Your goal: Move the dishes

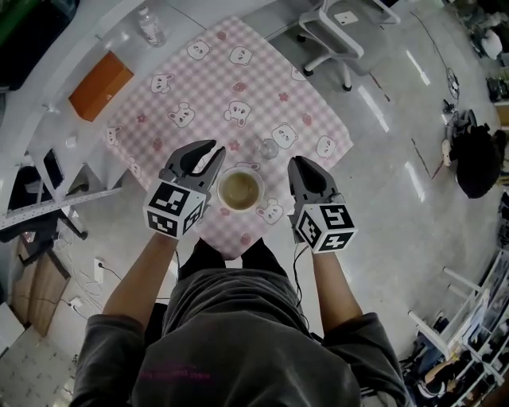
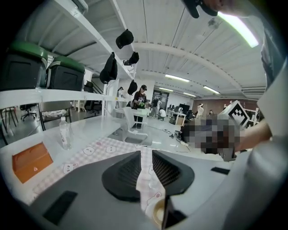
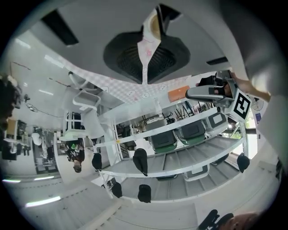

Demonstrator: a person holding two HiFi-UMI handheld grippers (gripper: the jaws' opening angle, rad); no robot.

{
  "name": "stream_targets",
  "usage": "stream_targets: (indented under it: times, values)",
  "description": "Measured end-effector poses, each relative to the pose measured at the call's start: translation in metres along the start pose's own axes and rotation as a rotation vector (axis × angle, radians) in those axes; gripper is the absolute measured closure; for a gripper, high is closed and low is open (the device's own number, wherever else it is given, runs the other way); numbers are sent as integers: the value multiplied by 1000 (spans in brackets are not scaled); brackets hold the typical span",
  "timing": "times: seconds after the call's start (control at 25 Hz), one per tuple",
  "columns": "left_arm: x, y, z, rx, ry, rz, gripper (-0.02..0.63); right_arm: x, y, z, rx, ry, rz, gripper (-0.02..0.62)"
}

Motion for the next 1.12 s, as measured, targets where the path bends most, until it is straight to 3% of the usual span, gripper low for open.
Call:
stream_targets:
  times: [0.48,1.12]
  values:
    - [-68,-2,-35,-21,-135,73,555,-56,23,-11,-38,-113,-62,557]
    - [-95,-14,-81,-17,-224,93,581,-97,54,-38,-82,-195,-125,557]
Point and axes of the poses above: the fingertips, and each gripper's own axes: z forward along the fingers, y to its left, x out of its underside, the point moved 7 cm from there along -z, backward along the fingers, and after that the axes turned 4 degrees about -y, right-handed, at the moved point
